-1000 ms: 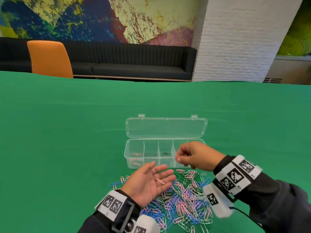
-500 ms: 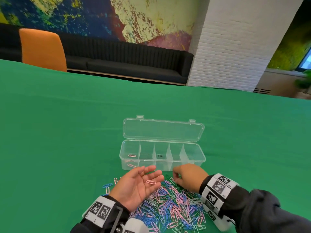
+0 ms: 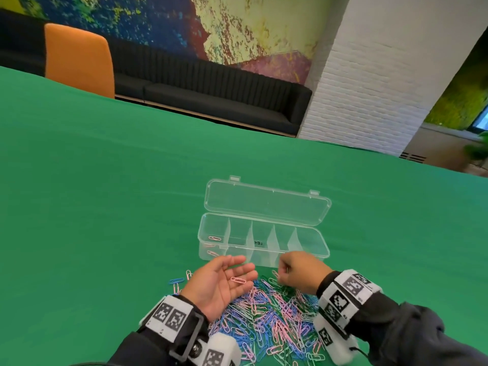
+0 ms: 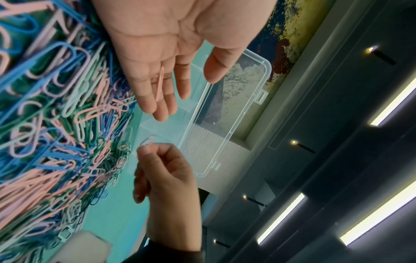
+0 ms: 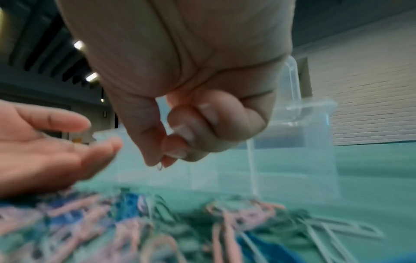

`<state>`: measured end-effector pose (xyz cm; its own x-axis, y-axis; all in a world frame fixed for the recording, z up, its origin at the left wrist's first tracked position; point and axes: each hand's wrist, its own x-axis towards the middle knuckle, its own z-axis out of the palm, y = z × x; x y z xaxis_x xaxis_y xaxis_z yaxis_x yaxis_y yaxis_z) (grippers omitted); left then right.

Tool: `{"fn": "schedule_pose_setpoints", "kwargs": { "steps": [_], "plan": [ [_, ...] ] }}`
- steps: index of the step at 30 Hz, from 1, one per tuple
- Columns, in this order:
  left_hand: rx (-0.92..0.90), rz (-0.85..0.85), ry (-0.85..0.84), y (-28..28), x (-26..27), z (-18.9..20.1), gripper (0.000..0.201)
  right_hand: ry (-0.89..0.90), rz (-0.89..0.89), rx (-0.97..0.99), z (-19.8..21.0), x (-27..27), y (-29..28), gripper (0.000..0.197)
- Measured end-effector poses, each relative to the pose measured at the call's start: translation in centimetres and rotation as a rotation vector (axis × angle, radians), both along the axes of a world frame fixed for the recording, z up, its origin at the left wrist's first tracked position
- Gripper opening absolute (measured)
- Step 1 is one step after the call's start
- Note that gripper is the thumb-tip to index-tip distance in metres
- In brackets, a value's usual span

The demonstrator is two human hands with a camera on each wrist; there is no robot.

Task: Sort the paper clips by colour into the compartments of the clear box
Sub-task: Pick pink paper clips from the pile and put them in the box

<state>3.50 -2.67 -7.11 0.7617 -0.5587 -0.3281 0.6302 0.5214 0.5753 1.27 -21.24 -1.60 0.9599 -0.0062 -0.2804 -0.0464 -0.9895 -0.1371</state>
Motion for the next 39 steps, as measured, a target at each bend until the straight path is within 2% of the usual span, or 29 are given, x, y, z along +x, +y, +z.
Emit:
{"fn": "schedule_pose_setpoints", "kwargs": {
  "steps": [2, 5, 7, 9, 11, 14, 16, 18, 22, 25, 26, 28, 30, 32, 34, 37, 39],
  "plan": [
    [0.018, -0.023, 0.02, -0.2, -0.1, -0.2, 0.029, -0.061, 0.031, 0.094, 1.0, -0.4, 0.4, 0.026],
    [0.002, -0.081, 0.058, -0.5, -0.4, -0.1, 0.033, -0.14, 0.039, 0.34, 2.3, -1.1, 1.5, 0.024],
    [-0.027, -0.098, 0.076, -0.6, -0.4, 0.1, 0.036, -0.159, 0.016, 0.452, 2.9, -1.3, 1.9, 0.019],
    [-0.076, -0.092, 0.102, -0.4, -0.4, 0.5, 0.037, -0.125, -0.006, 0.482, 3.2, -1.4, 1.6, 0.009],
    [-0.134, -0.07, 0.136, -0.1, -0.3, 0.7, 0.037, -0.086, -0.031, 0.425, 3.0, -1.4, 0.6, 0.006],
    [-0.11, -0.042, 0.15, 0.4, 0.0, 0.8, 0.029, -0.072, -0.04, 0.151, 2.1, -1.7, -1.3, 0.008],
    [-0.072, -0.039, 0.143, 0.4, 0.0, 0.8, 0.023, -0.064, -0.014, 0.021, 1.0, -2.0, -2.0, 0.02],
    [-0.057, -0.042, 0.137, 0.3, -0.1, 0.8, 0.025, -0.012, 0.023, -0.004, 0.2, -2.0, -2.1, 0.025],
    [-0.046, -0.011, 0.124, 0.2, 0.0, 0.5, 0.028, 0.035, 0.05, -0.142, -0.6, -1.2, -1.5, 0.021],
    [-0.062, 0.024, 0.128, 0.4, 0.3, 0.4, 0.029, 0.11, 0.061, -0.214, -0.7, -0.7, -1.5, 0.01],
    [-0.062, 0.033, 0.13, 0.5, 0.3, 0.3, 0.029, 0.135, 0.072, -0.227, -0.5, -0.7, -1.5, 0.004],
    [-0.064, 0.038, 0.133, 0.5, 0.3, 0.4, 0.028, 0.185, 0.078, -0.234, -0.3, -0.9, -1.6, 0.021],
    [-0.057, 0.025, 0.124, 0.5, 0.2, 0.4, 0.027, 0.241, 0.077, -0.196, -0.4, -1.4, -2.1, 0.028],
    [-0.049, 0.012, 0.115, 0.4, 0.0, 0.6, 0.025, 0.295, 0.068, -0.125, 0.1, -2.2, -2.6, 0.027],
    [-0.047, 0.007, 0.109, 0.3, 0.0, 0.7, 0.023, 0.308, 0.048, -0.055, 0.8, -2.6, -2.9, 0.017],
    [-0.053, -0.002, 0.094, 0.3, -0.2, 0.9, 0.023, 0.113, 0.047, -0.041, 1.2, -2.0, -2.5, 0.003],
    [-0.064, -0.007, 0.088, 0.3, -0.2, 0.8, 0.024, 0.028, 0.056, -0.088, 0.8, -1.1, -1.7, 0.009]
  ]
}}
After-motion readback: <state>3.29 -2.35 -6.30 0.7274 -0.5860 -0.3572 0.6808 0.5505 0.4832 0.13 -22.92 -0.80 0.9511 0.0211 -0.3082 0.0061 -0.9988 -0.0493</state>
